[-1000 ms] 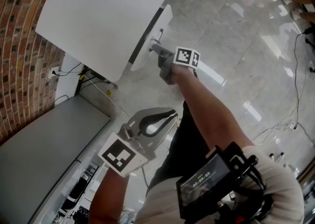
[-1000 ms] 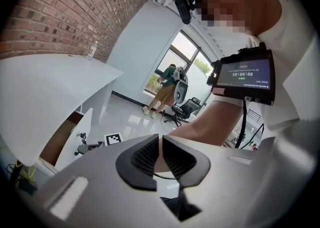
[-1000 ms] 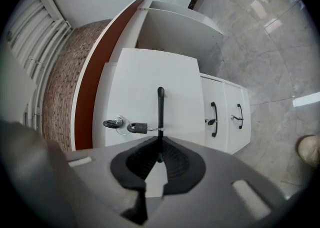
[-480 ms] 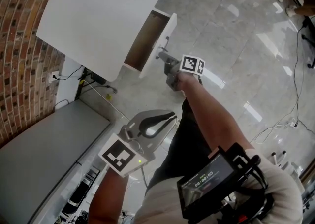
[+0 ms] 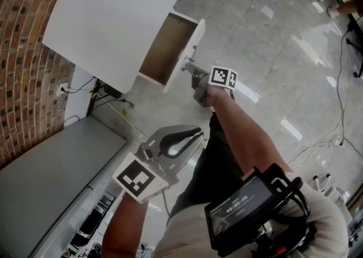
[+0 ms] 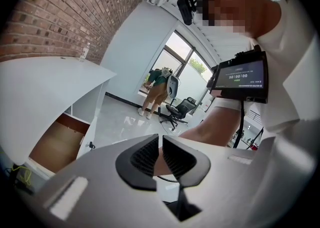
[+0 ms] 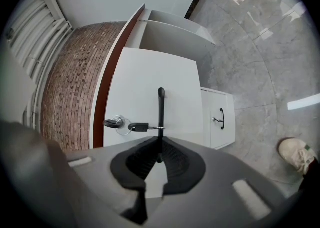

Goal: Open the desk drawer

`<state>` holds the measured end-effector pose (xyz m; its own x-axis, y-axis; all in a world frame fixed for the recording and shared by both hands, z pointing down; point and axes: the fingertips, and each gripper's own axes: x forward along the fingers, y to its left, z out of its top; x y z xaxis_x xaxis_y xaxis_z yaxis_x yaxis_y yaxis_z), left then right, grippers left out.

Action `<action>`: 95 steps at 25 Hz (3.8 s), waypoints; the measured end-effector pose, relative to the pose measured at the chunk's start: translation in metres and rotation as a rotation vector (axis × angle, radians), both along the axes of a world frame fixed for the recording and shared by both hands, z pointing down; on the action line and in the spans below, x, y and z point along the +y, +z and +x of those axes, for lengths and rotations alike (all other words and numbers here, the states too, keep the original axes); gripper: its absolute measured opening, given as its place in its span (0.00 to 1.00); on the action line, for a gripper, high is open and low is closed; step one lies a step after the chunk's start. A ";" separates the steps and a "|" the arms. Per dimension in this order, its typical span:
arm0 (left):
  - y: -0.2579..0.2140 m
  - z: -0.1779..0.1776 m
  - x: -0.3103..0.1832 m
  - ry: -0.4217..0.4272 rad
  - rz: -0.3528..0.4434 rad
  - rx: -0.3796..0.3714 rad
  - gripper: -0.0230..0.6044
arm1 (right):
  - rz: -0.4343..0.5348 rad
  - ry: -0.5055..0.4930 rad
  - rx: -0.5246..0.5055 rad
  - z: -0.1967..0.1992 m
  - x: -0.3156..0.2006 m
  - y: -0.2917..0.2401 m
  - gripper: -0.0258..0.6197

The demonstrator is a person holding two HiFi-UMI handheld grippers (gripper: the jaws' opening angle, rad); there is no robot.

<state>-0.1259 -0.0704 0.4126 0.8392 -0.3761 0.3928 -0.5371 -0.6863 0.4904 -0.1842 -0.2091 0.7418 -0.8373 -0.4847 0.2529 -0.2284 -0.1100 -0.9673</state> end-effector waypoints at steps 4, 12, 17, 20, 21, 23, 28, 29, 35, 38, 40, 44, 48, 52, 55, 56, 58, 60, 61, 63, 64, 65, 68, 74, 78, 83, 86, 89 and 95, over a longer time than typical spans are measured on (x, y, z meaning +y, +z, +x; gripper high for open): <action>0.000 0.003 0.003 -0.008 -0.002 -0.003 0.09 | 0.009 0.002 0.017 0.001 0.000 0.001 0.08; -0.001 0.003 0.010 -0.029 -0.010 -0.004 0.09 | 0.015 0.005 0.042 0.006 0.002 0.004 0.12; 0.005 0.001 0.010 -0.038 -0.017 -0.002 0.09 | -0.008 0.017 0.037 -0.001 -0.001 0.003 0.08; 0.003 0.002 0.008 -0.043 -0.015 0.001 0.09 | -0.024 0.031 0.038 0.001 0.000 0.007 0.08; 0.003 0.002 0.007 -0.045 -0.014 0.000 0.09 | -0.030 0.034 0.038 0.000 0.000 0.008 0.08; 0.005 0.001 0.007 -0.051 -0.015 -0.005 0.09 | -0.040 0.042 0.032 -0.003 0.000 0.008 0.08; 0.008 -0.002 0.012 -0.057 -0.019 -0.008 0.09 | -0.033 0.033 0.019 -0.012 -0.008 0.005 0.08; 0.009 -0.003 0.013 -0.059 -0.020 -0.009 0.09 | -0.034 0.025 0.024 -0.015 -0.010 0.005 0.08; 0.005 -0.006 0.009 -0.070 -0.014 -0.007 0.09 | -0.029 0.011 0.031 -0.023 -0.015 0.004 0.08; 0.005 -0.009 0.008 -0.077 -0.014 -0.013 0.09 | -0.019 0.004 0.034 -0.023 -0.014 0.004 0.08; 0.004 -0.008 0.008 -0.077 -0.012 -0.013 0.09 | -0.023 0.016 0.032 -0.022 -0.014 0.004 0.09; 0.000 -0.007 0.011 -0.080 -0.007 -0.006 0.09 | -0.021 0.026 0.044 -0.017 -0.014 0.002 0.13; -0.002 -0.005 0.013 -0.077 -0.002 -0.005 0.09 | -0.014 0.017 0.055 -0.010 -0.009 -0.004 0.14; -0.011 -0.005 0.014 -0.072 0.008 0.006 0.09 | -0.005 -0.002 0.079 -0.002 -0.001 -0.011 0.14; -0.021 -0.003 0.014 -0.065 0.028 0.014 0.09 | 0.001 -0.026 0.100 0.005 0.008 -0.021 0.14; -0.025 -0.002 0.016 -0.062 0.033 0.015 0.09 | 0.004 -0.034 0.106 0.008 0.012 -0.025 0.14; -0.033 0.001 0.020 -0.059 0.041 0.017 0.09 | 0.014 -0.051 0.117 0.016 0.018 -0.034 0.14; -0.041 0.002 0.023 -0.059 0.045 0.018 0.09 | 0.030 -0.072 0.124 0.020 0.021 -0.043 0.14; -0.045 0.002 0.025 -0.058 0.048 0.018 0.09 | 0.039 -0.084 0.127 0.021 0.022 -0.049 0.14; -0.052 0.002 0.029 -0.050 0.058 0.017 0.09 | 0.055 -0.104 0.134 0.022 0.024 -0.061 0.14; -0.056 0.002 0.033 -0.045 0.065 0.016 0.09 | 0.061 -0.109 0.137 0.024 0.027 -0.067 0.14; -0.060 0.003 0.036 -0.041 0.070 0.016 0.09 | 0.067 -0.113 0.139 0.026 0.030 -0.073 0.14; -0.072 0.006 0.044 -0.036 0.092 0.011 0.09 | 0.082 -0.135 0.141 0.030 0.039 -0.094 0.14; -0.102 0.019 0.061 -0.032 0.130 0.020 0.09 | 0.152 -0.225 0.163 0.037 0.059 -0.142 0.14; -0.120 0.022 0.077 -0.036 0.156 0.032 0.09 | 0.216 -0.292 0.198 0.042 0.076 -0.174 0.14; -0.141 0.012 0.098 -0.076 0.182 0.049 0.09 | 0.299 -0.345 0.220 0.048 0.099 -0.223 0.13; -0.154 0.002 0.111 -0.102 0.191 0.050 0.09 | 0.359 -0.395 0.231 0.045 0.116 -0.253 0.11; -0.165 -0.001 0.129 -0.140 0.194 0.046 0.08 | 0.437 -0.441 0.264 0.051 0.139 -0.287 0.06; -0.186 0.004 0.175 -0.195 0.215 0.030 0.05 | 0.632 -0.577 0.289 0.059 0.203 -0.367 0.04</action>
<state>-0.1223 0.1043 0.2264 0.7528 -0.6037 0.2623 -0.6567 -0.6613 0.3626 -0.1254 -0.0064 0.3743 -0.9385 -0.1293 0.3202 -0.3271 0.6298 -0.7045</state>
